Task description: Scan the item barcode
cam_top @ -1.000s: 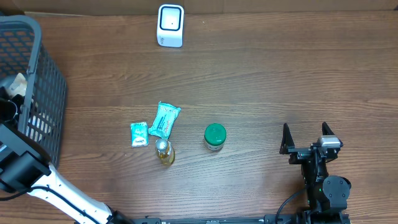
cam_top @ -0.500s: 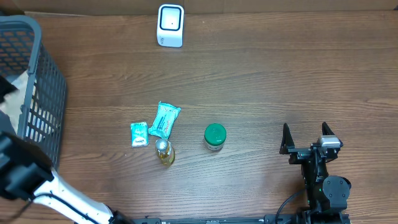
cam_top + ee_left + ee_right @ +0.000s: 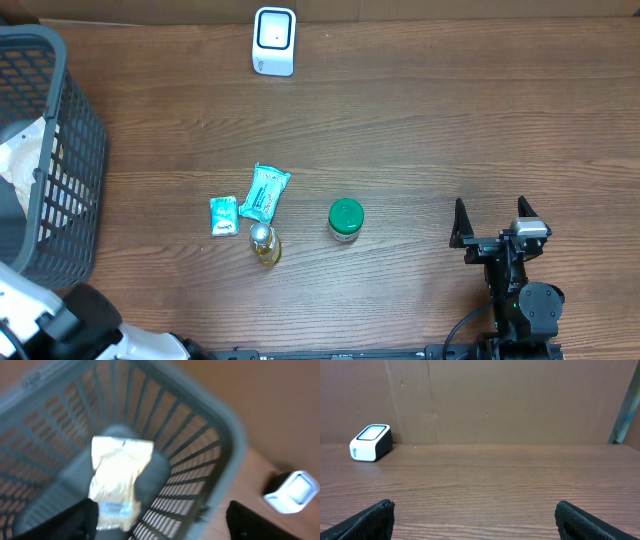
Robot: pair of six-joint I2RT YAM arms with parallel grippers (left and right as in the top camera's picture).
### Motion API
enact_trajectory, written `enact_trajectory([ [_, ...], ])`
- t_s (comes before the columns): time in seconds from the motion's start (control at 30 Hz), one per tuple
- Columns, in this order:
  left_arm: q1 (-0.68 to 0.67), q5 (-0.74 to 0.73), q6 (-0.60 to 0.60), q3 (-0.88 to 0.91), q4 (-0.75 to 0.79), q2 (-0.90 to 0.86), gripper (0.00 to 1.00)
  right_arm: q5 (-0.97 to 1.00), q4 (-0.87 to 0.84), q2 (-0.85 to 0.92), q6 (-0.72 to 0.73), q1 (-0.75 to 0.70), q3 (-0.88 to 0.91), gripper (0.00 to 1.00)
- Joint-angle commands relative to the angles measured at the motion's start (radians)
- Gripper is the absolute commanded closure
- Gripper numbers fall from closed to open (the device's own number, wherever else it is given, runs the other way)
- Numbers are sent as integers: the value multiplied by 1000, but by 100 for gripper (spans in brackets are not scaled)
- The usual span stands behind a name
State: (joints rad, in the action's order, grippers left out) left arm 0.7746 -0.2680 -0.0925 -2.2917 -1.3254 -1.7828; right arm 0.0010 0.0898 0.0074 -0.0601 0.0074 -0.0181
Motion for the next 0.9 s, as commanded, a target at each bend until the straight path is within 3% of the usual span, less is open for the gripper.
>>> enact_trajectory([
  [0.0,-4,69,-8,85,13,-81,1,4,-6,-5,-4,5,10,0],
  [0.33,2,86,89,274,108,-248,3,5,-6,-5,-4,5,10,0],
  [0.77,-37,151,116,288,103,-589,7,4,-6,-5,-5,5,10,0],
  [0.87,-37,156,115,288,100,-632,15,4,-6,-5,-4,5,10,0],
])
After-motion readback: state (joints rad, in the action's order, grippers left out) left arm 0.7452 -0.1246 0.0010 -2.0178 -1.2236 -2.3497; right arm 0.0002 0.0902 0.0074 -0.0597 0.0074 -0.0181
